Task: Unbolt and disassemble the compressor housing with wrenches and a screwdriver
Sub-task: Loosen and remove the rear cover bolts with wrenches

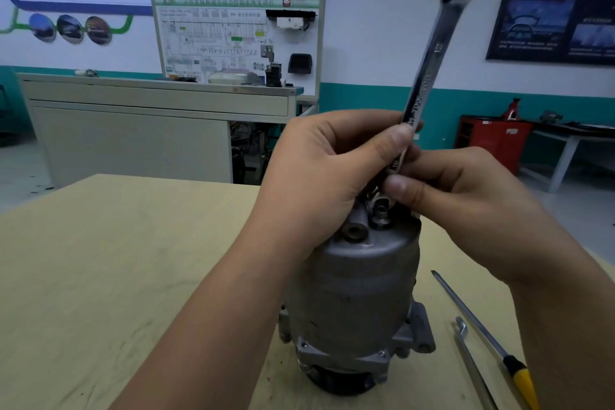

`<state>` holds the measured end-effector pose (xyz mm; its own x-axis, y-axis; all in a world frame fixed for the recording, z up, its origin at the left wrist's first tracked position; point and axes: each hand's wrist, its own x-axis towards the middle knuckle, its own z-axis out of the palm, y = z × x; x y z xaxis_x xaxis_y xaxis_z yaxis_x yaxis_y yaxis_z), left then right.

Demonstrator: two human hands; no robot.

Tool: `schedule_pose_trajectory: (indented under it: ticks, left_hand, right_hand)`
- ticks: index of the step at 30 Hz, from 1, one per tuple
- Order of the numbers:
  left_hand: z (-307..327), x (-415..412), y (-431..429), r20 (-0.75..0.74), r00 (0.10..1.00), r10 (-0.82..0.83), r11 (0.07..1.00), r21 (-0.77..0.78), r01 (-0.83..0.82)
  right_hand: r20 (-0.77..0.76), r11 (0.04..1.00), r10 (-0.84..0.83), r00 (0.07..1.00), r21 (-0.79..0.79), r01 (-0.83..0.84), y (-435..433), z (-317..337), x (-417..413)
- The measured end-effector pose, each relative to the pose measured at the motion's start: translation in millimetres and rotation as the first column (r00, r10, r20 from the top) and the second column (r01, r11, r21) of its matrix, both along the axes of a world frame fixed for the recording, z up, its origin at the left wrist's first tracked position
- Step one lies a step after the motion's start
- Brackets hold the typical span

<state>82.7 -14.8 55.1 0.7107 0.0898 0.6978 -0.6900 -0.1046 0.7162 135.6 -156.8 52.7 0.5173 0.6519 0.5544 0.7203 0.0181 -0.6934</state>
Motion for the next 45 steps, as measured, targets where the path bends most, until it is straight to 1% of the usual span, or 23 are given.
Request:
schedule_pose_trajectory:
  ticks: [3,5,8,18,24,29,39,45]
  left_hand:
    - [0,2,0,-0.031,0.999,-0.037,0.998,-0.047,0.036]
    - [0,4,1,-0.047,0.997,-0.054,0.995,-0.082,0.050]
    - [0,6,0,-0.044,0.998,-0.047,0.995,-0.085,0.043]
    - [0,7,-1,-0.039,0.999,-0.036,0.998,-0.052,0.034]
    - [-1,6,-2,-0.035,0.995,-0.091,0.996,-0.029,0.090]
    - [0,6,-4,-0.026,0.994,-0.109,0.994,-0.032,0.109]
    - [-2,4,2,-0.055,0.985,-0.166,0.986,-0.008,0.166]
    - [-2,4,6,-0.066,0.988,-0.138,0.990,0.002,0.139]
  right_hand:
    - [-0.035,0.997,0.047,0.998,0.069,-0.045,1,-1,1]
    - [-0.016,0.994,0.063,0.998,0.087,-0.061,3,-2,1]
    - [0.004,0.993,0.056,0.998,0.100,-0.056,4,-3,4]
    - [0.013,0.994,0.067,0.998,0.087,-0.068,-1,-4,9]
    - [0.044,0.995,0.072,0.996,0.070,-0.075,-6,-1,8]
    - [0.048,0.995,0.054,0.997,0.084,-0.058,-7,1,7]
    - [0.039,0.995,0.025,0.999,0.095,-0.029,-3,0,6]
    - [0.065,0.998,-0.024,0.998,0.057,0.020,-1,-2,5]
